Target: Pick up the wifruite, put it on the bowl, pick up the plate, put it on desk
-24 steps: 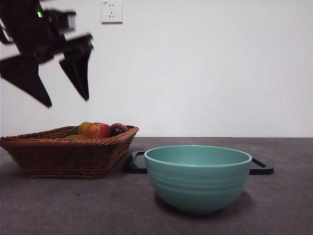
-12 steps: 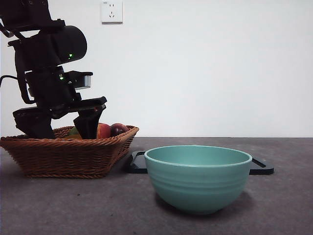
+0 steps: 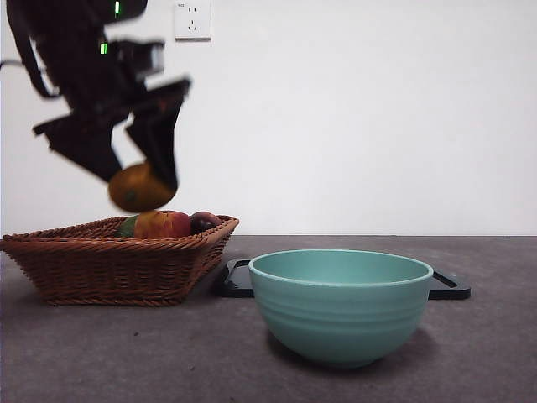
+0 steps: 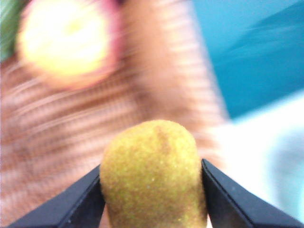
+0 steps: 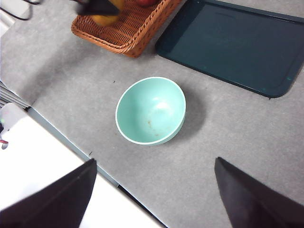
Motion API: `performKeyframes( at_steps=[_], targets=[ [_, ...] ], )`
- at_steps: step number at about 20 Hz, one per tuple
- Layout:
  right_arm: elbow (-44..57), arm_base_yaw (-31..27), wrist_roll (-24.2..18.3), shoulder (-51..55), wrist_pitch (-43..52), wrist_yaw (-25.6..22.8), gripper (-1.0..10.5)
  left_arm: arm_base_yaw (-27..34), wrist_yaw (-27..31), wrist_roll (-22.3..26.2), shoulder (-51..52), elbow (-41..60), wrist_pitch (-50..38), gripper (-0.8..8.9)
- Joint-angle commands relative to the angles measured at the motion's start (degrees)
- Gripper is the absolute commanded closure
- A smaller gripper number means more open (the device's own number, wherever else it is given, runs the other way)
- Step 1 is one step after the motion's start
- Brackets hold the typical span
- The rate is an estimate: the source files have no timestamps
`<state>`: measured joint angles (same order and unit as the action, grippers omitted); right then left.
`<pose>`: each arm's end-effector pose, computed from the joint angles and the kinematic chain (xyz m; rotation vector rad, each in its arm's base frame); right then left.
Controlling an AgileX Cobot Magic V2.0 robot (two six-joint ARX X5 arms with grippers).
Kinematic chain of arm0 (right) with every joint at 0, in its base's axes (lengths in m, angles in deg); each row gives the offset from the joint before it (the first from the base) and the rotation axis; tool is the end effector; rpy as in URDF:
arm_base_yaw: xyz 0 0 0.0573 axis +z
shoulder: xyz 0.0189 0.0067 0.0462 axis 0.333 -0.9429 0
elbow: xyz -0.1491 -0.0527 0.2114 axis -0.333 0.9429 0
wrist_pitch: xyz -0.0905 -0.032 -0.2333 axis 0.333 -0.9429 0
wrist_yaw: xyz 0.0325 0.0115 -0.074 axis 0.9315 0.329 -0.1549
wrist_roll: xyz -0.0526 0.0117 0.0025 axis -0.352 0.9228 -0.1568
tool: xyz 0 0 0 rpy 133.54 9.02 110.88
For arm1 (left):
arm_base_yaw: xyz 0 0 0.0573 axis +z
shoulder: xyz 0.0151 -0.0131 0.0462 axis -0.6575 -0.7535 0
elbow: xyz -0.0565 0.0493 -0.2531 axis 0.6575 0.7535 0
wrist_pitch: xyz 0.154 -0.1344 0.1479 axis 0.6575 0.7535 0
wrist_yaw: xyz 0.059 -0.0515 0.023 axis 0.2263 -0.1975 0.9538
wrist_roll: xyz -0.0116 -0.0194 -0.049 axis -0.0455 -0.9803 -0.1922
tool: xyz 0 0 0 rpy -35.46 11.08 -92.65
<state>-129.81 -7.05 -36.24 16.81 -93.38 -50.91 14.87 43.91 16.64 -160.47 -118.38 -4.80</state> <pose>0.0759 0.0314 0.3357 0.0971 0.7944 0.7109 0.2789 -0.1410 0.2609 0.0856 0.9753 -0.4793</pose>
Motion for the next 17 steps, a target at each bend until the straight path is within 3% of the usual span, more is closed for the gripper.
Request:
performKeyframes(
  at_steps=[1,7,17],
  targets=[
    [-1.0,0.3,-0.2,-0.2,0.5,0.0,5.5,-4.3,-3.1,0.0,3.2,-1.1,0.7,5.72],
    [-1.0,0.3,-0.2,-0.2,0.5,0.0,5.5,-21.3,-4.2,0.0,2.6,-1.1,-3.6,5.72],
    [-1.0,0.3,-0.2,-0.2,0.5,0.0,5.5,-27.1,-3.9,1.4,-11.0,-1.1,-9.6,5.72]
  ],
)
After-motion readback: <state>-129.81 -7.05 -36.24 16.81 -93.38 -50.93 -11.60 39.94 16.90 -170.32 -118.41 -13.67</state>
